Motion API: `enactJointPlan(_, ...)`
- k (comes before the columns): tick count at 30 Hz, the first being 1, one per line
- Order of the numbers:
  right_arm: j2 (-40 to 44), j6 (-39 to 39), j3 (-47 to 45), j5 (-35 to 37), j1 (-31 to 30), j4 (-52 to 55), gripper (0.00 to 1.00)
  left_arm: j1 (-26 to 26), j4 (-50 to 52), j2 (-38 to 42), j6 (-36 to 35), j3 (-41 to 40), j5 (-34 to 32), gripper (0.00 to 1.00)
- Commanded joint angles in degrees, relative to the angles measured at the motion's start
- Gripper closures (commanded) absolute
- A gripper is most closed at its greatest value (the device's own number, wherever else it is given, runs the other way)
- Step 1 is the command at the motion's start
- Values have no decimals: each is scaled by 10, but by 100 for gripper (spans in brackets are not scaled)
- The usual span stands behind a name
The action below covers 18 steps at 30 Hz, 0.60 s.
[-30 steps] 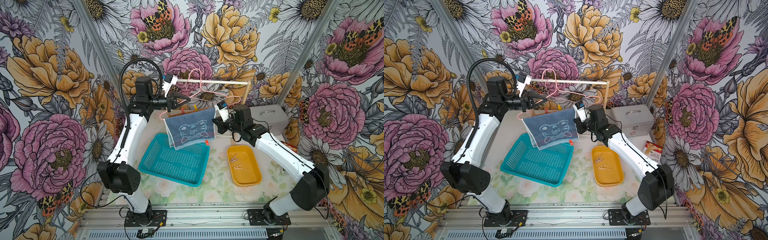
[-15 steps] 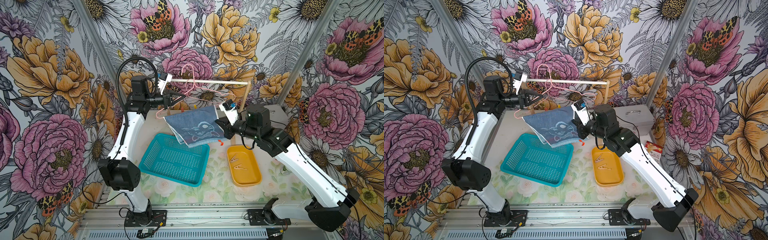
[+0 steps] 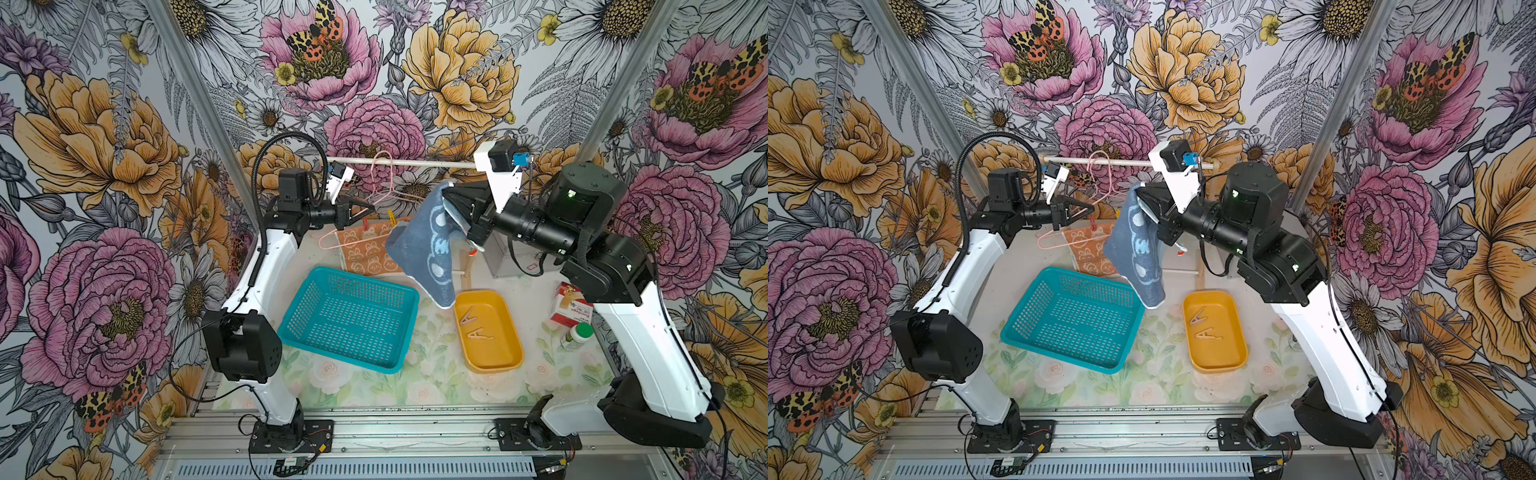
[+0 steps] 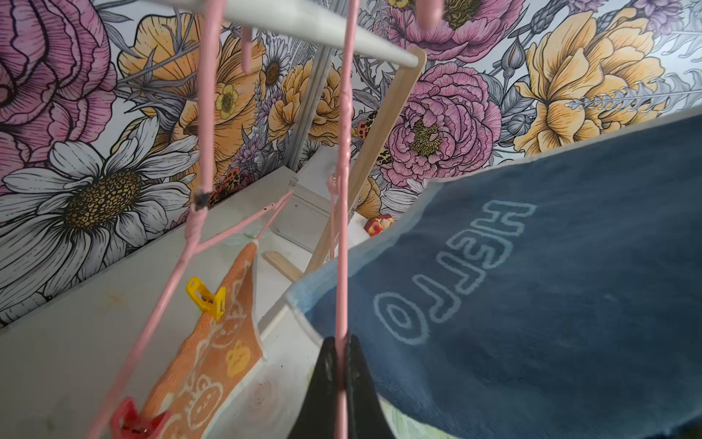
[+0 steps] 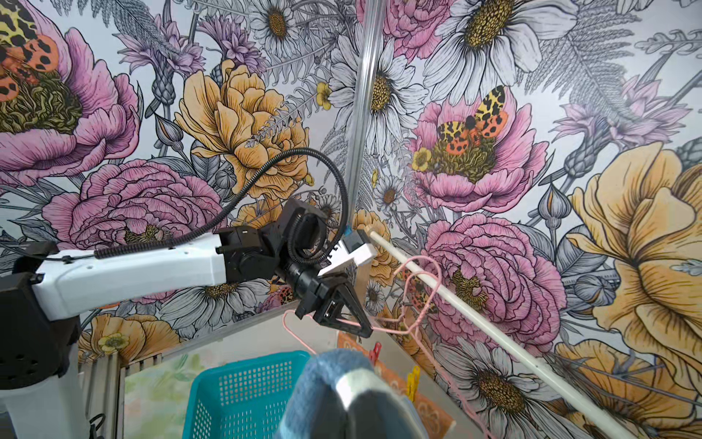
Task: Remove the clothespins securing towels to the hanger
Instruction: Remove the towel from the hanger, then place the towel in the basket.
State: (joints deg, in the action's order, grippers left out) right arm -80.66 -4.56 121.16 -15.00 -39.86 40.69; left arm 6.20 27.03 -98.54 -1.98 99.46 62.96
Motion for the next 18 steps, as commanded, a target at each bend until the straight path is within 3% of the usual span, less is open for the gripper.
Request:
enactJointPlan(1, -12, 6, 44, -29, -5, 9, 100, -4, 0, 36, -21, -16, -22, 100)
enactJointPlan(12, -86, 42, 57, -119, -23, 15, 100, 9, 1, 59, -17, -12, -36, 100)
enactJointPlan(18, -152, 33, 22, -113, -52, 2, 100, 20, 2, 95, -18, -12, -28, 100)
